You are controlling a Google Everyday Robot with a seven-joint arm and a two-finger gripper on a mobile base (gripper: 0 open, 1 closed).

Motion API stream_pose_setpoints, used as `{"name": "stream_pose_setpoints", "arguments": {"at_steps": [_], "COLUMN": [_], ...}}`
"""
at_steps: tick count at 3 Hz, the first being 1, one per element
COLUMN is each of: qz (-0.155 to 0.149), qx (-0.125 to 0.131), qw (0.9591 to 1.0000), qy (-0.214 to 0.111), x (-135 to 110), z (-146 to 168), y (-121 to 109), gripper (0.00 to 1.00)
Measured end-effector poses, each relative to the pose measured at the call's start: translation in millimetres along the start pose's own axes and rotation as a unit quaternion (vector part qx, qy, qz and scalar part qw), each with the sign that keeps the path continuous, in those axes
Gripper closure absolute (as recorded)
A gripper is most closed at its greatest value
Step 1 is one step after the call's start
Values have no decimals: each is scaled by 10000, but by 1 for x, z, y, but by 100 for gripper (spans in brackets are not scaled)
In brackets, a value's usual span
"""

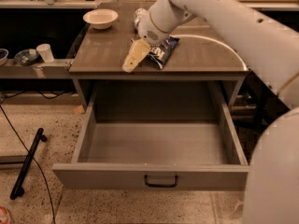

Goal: Place blue chip bag into top drawer

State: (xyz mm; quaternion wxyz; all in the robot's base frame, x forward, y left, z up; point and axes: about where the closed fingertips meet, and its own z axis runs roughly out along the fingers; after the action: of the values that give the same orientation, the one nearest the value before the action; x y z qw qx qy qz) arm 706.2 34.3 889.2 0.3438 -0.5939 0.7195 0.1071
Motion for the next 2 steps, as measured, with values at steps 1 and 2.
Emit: {"name": "stream_pose_setpoints", "arguments": {"at_steps": [1, 2], "qz": [28, 205], "qx": [515, 868], "qw": [9986, 9959], "qy": [75, 154], "x": [8, 27], "z": [20, 24], "y": [-27, -45], "gripper": [16, 39]}}
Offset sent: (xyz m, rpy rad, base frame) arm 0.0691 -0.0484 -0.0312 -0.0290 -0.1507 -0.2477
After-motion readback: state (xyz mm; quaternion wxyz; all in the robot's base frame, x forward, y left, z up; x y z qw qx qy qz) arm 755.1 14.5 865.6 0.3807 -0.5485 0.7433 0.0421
